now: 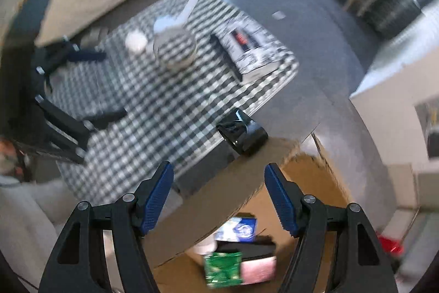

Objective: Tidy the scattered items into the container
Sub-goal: 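Grasp the black glossy jar at the bed edge with the right gripper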

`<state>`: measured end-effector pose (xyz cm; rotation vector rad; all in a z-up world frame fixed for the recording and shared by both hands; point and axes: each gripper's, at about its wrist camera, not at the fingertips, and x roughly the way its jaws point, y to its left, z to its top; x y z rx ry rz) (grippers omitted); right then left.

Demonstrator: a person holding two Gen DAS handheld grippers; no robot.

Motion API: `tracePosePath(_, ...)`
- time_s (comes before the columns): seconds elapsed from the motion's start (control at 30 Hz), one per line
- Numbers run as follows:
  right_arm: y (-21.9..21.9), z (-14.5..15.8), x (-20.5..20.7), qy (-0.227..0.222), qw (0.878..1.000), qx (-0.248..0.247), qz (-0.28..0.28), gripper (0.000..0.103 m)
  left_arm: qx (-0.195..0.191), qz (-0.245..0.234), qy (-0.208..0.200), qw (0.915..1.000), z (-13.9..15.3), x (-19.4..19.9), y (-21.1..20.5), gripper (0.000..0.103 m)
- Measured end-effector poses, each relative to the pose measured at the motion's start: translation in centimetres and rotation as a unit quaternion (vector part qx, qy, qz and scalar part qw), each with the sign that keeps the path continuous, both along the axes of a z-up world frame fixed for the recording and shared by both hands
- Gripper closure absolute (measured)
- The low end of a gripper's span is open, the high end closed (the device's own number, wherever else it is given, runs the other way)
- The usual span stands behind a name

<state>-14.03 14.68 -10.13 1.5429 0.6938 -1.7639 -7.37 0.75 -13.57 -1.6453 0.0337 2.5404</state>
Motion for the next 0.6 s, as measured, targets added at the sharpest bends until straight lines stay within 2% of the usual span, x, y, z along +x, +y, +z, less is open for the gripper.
tracePosePath(0.1, -0.9, -2.4, -1.3, -0.023, 0.999, 0.018, 0.028, 0.034, 0.007, 0.023, -0.014, 0.9996, -1.4, -0.3, -1.0, 0.008)
tracePosePath(0.23, -2.6, -4.6, -2.7, -0.028, 0.997, 0.038, 0.066, 0.034, 0.012, 0.039, -0.026, 0.9988, -2.7, -0.5, -1.8, 0.008)
tracePosePath(0.6, -5.0, -8.5, -4.9, -0.063, 0.984, 0.074, 0.147, 0.034, 0.015, 0.055, -0.038, 0.9976, -4.7, -1.5, -3.2, 0.008)
